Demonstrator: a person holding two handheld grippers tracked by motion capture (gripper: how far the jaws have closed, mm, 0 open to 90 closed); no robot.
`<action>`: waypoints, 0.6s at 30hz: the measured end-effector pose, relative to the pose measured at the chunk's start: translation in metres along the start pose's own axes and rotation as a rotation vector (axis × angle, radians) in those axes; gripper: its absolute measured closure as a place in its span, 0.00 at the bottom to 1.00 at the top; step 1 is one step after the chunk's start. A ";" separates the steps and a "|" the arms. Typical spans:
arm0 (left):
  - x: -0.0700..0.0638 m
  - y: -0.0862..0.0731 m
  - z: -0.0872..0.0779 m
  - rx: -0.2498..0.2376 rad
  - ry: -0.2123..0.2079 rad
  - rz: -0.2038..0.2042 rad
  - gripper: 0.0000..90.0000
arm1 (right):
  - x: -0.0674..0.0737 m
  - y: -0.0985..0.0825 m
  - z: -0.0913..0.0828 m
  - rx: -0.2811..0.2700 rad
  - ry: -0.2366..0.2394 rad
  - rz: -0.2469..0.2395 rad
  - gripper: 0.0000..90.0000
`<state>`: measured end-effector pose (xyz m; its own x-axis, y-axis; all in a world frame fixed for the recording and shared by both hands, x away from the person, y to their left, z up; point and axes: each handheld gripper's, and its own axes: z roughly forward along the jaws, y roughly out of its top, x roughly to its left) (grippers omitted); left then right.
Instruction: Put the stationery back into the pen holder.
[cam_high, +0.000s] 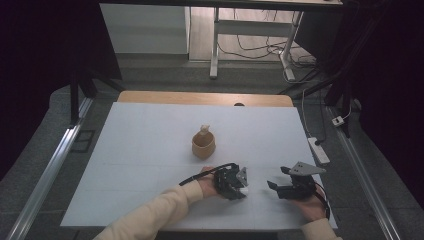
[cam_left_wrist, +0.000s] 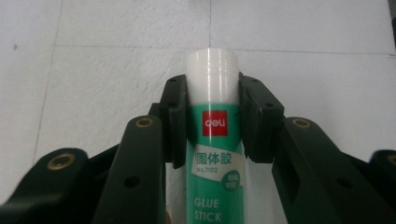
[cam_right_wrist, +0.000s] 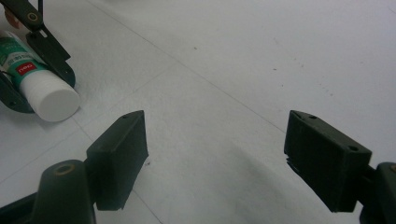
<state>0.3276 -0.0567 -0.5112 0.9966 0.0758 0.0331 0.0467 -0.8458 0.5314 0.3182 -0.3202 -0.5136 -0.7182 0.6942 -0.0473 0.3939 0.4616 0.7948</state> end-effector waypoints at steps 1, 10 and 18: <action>0.001 -0.001 -0.001 -0.001 0.005 0.001 0.71 | 0.000 0.000 0.000 0.001 -0.001 -0.001 0.23; 0.013 -0.009 -0.026 -0.128 0.027 -0.080 0.71 | 0.000 0.000 0.000 0.005 -0.010 -0.003 0.23; 0.023 -0.018 -0.052 -0.255 0.069 -0.147 0.71 | 0.000 0.000 0.000 0.004 -0.006 -0.001 0.23</action>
<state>0.3463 -0.0124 -0.4755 0.9730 0.2308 -0.0078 0.1632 -0.6638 0.7299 0.3181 -0.3197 -0.5136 -0.7148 0.6974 -0.0520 0.3957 0.4646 0.7922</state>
